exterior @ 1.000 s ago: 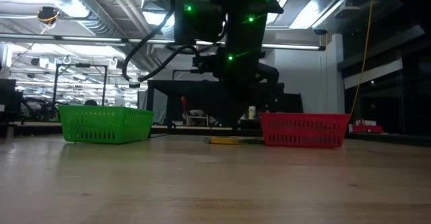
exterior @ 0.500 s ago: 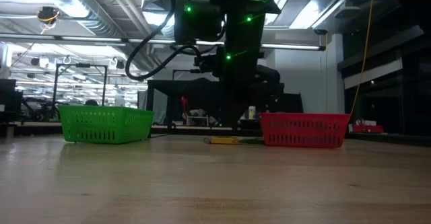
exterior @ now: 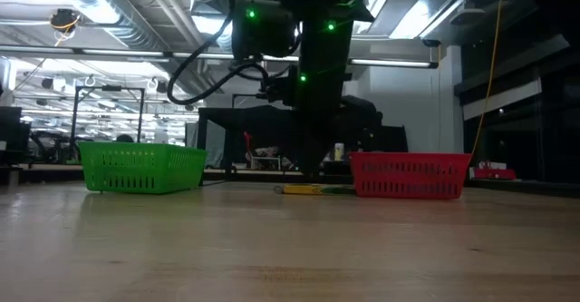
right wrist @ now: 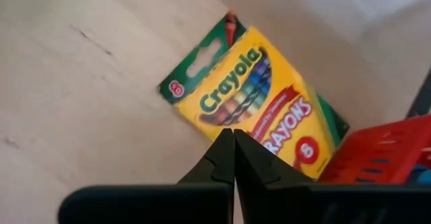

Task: Pick & Place Office Desk Supplies
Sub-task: Put the box of crayon into the black bin

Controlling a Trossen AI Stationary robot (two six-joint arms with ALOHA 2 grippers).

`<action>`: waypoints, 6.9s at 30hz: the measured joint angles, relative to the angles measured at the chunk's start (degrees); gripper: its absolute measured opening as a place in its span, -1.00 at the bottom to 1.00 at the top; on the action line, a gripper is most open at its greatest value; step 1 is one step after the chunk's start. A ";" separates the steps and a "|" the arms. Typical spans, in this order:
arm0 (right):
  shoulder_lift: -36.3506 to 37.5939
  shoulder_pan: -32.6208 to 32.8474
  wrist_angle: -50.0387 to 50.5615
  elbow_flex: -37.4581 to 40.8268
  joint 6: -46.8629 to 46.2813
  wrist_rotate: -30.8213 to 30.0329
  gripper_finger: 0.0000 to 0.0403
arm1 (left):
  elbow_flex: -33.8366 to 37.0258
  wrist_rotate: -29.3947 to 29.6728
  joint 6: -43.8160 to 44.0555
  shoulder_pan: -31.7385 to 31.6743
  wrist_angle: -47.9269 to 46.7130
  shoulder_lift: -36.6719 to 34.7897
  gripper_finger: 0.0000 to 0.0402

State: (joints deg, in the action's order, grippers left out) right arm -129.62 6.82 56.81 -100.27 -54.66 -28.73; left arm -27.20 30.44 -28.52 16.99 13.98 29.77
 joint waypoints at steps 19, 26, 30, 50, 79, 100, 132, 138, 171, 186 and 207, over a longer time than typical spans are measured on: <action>0.42 -0.31 -7.31 6.19 -3.26 4.23 -1.00 | 0.00 -0.16 0.23 0.04 -0.44 0.14 -0.82; 0.28 1.82 -12.21 6.25 -8.39 5.21 -1.00 | 0.00 -0.13 -0.21 0.02 -0.46 0.14 -0.82; -0.23 2.66 -14.36 6.23 -12.48 5.86 -1.00 | 0.00 -0.11 -0.64 0.02 -0.45 0.14 -0.82; -5.37 6.58 -19.26 5.99 -26.35 -8.02 -1.00 | 0.00 -10.99 2.46 -7.88 -0.46 2.13 -0.82; -13.03 9.10 -0.84 -13.08 -28.91 -2.17 -1.00 | 0.02 -23.11 6.63 -12.00 0.64 2.65 -0.82; -14.12 9.26 12.01 -24.91 -23.93 -6.02 -1.00 | 0.02 -23.08 5.49 -11.96 0.85 2.65 -0.82; -15.38 10.19 0.16 -19.93 -27.59 4.58 -1.00 | 0.02 -25.64 6.31 -11.96 0.85 2.65 -0.82; -15.41 10.41 -3.16 -20.73 -24.00 6.02 -1.00 | 0.04 -26.35 6.42 -11.96 0.87 2.65 -0.82; -15.58 8.23 16.55 -27.29 -2.71 9.80 0.23 | 0.05 -27.52 5.72 -11.96 3.05 5.76 -0.82; -14.39 8.66 21.77 -28.73 0.45 12.00 0.54 | 0.06 -27.59 5.34 -11.96 3.02 5.76 -0.82; -14.40 5.61 23.86 -34.54 17.91 7.19 0.51 | 0.04 -28.99 5.30 -11.96 3.89 6.39 -0.82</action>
State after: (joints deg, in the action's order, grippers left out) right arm -144.03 12.44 80.66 -134.80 -36.75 -21.55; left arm -27.16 1.45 -23.22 5.04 17.87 36.16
